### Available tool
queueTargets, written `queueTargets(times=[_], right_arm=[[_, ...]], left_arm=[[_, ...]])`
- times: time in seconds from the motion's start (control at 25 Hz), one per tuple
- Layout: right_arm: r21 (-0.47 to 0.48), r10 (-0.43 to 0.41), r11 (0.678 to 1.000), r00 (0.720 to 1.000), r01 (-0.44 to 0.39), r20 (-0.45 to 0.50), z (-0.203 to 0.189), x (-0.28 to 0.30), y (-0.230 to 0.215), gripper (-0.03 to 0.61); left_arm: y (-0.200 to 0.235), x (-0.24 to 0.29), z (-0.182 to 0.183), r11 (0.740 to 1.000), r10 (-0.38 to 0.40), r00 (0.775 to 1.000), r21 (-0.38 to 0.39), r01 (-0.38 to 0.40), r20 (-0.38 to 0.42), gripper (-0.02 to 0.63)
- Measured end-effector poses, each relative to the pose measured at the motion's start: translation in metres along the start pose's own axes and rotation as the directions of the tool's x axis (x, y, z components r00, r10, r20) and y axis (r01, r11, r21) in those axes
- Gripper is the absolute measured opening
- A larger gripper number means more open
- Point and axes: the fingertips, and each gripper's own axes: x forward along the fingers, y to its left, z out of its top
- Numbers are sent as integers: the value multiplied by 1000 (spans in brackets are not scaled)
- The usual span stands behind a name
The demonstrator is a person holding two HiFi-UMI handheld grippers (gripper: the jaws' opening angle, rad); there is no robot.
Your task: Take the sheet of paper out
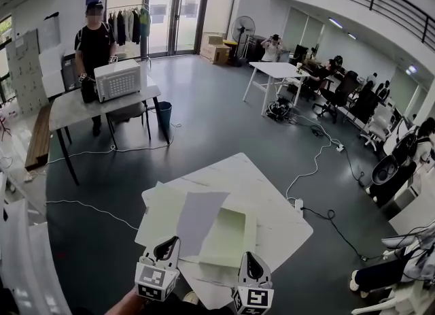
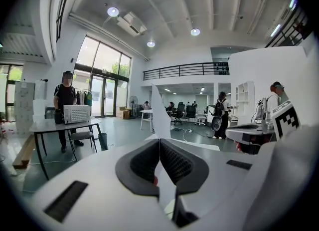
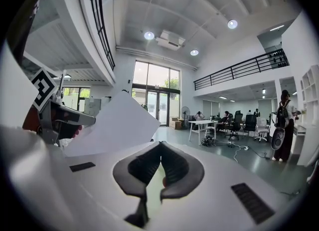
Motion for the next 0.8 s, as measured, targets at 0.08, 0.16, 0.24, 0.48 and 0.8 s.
queueTargets(times=[0.08,0.16,0.24,0.48,0.8], right_arm=[[2,-1,1000,1000,1,3,0,-2,-2,18],[5,1,1000,1000,-1,6,-1,-1,-6,17],[6,3,1000,1000,-3,5,0,-1,-9,17],[-9,8,1000,1000,-8,2,2,-2,-7,17],[8,13,1000,1000,-13,7,4,0,-4,17]], left_arm=[[-4,0,0,1000,-5,1000,5,5,-3,26],[-8,3,0,1000,-8,1000,10,8,-4,26],[-11,6,1,1000,-8,1000,16,8,-8,26],[-11,3,0,1000,-7,1000,15,7,-11,26],[-11,4,-4,1000,-4,1000,7,4,-10,26]])
